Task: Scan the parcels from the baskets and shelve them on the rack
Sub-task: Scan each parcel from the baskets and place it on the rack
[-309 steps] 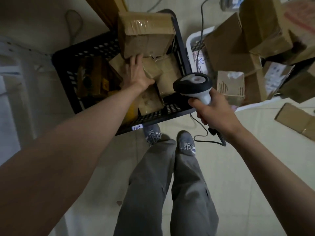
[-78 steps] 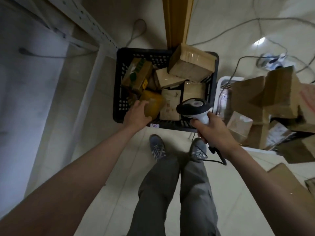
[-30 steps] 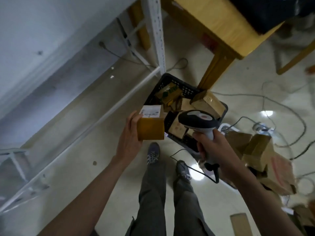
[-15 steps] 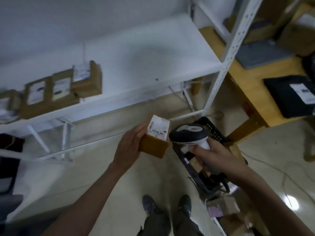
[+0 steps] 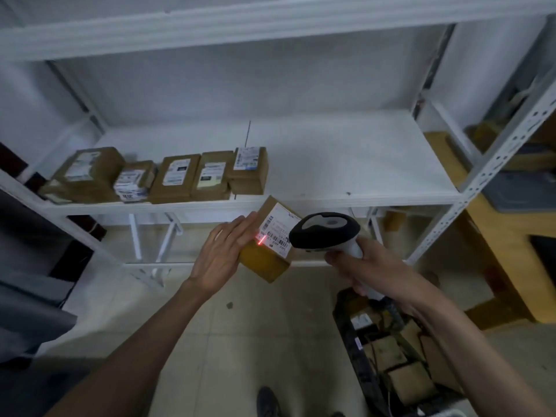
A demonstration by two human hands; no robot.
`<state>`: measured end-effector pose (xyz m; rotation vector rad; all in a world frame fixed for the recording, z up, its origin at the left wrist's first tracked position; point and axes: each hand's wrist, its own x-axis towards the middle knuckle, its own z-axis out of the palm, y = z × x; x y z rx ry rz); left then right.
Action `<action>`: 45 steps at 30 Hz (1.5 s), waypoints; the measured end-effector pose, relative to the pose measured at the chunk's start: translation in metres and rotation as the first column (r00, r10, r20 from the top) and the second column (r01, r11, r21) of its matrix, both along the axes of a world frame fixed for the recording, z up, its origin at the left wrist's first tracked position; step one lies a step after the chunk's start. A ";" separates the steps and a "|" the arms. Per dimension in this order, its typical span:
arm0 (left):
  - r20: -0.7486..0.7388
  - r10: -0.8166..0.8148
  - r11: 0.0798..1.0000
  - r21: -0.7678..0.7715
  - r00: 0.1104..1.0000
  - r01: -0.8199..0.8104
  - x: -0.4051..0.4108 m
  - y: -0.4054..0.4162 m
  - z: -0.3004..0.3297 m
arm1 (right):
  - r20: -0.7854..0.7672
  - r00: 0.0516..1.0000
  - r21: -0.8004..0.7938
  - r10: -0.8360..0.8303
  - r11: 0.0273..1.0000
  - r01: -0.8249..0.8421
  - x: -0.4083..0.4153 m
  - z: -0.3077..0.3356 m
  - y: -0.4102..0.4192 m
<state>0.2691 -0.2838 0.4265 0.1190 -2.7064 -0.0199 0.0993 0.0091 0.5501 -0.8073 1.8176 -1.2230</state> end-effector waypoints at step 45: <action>-0.054 0.145 0.951 0.283 0.988 -0.124 -0.184 -0.082 0.031 | 0.062 0.847 -0.130 -0.528 0.837 0.532 -0.091 -0.040 -0.113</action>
